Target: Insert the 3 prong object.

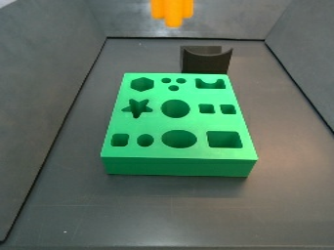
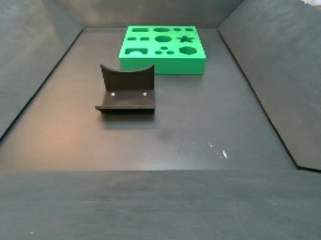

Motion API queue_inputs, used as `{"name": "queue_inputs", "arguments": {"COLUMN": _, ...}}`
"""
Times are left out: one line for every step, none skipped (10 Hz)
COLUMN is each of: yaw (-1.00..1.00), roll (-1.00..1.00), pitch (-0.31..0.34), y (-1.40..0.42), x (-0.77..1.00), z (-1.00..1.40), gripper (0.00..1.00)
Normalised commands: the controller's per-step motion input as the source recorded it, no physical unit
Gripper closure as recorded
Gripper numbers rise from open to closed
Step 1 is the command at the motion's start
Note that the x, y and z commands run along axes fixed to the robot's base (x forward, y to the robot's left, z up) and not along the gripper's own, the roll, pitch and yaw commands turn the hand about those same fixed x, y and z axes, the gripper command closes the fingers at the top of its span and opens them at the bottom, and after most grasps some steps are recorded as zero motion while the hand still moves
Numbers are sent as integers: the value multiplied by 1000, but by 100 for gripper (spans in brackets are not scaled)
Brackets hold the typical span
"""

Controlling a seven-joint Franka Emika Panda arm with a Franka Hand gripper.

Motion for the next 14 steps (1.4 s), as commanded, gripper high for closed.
{"name": "queue_inputs", "arguments": {"yaw": -23, "roll": 0, "pitch": 59, "y": 380, "x": 283, "z": -1000, "gripper": 100}}
{"name": "queue_inputs", "arguments": {"yaw": -3, "roll": 0, "pitch": 60, "y": 360, "x": 320, "z": -1000, "gripper": 100}}
{"name": "queue_inputs", "arguments": {"yaw": -40, "roll": 0, "pitch": 76, "y": 414, "x": 389, "z": -1000, "gripper": 100}}
{"name": "queue_inputs", "arguments": {"yaw": 0, "roll": 71, "pitch": 64, "y": 343, "x": 243, "z": -929, "gripper": 100}}
{"name": "queue_inputs", "arguments": {"yaw": 0, "roll": 136, "pitch": 67, "y": 294, "x": 169, "z": -891, "gripper": 100}}
{"name": "queue_inputs", "arguments": {"yaw": 0, "roll": 110, "pitch": 54, "y": 337, "x": 131, "z": -886, "gripper": 100}}
{"name": "queue_inputs", "arguments": {"yaw": 0, "roll": 141, "pitch": 40, "y": 331, "x": 3, "z": -791, "gripper": 100}}
{"name": "queue_inputs", "arguments": {"yaw": 0, "roll": 169, "pitch": 77, "y": 266, "x": 40, "z": -669, "gripper": 100}}
{"name": "queue_inputs", "arguments": {"yaw": 0, "roll": 69, "pitch": 71, "y": 177, "x": 46, "z": -554, "gripper": 100}}
{"name": "queue_inputs", "arguments": {"yaw": -37, "roll": 23, "pitch": 109, "y": 97, "x": 0, "z": -103, "gripper": 100}}
{"name": "queue_inputs", "arguments": {"yaw": 0, "roll": 51, "pitch": 60, "y": 126, "x": 0, "z": -283, "gripper": 100}}
{"name": "queue_inputs", "arguments": {"yaw": 0, "roll": 51, "pitch": 44, "y": 206, "x": 0, "z": -394, "gripper": 100}}
{"name": "queue_inputs", "arguments": {"yaw": 0, "roll": 100, "pitch": 90, "y": 134, "x": 0, "z": -269, "gripper": 100}}
{"name": "queue_inputs", "arguments": {"yaw": 0, "roll": 94, "pitch": 89, "y": 91, "x": 0, "z": -274, "gripper": 100}}
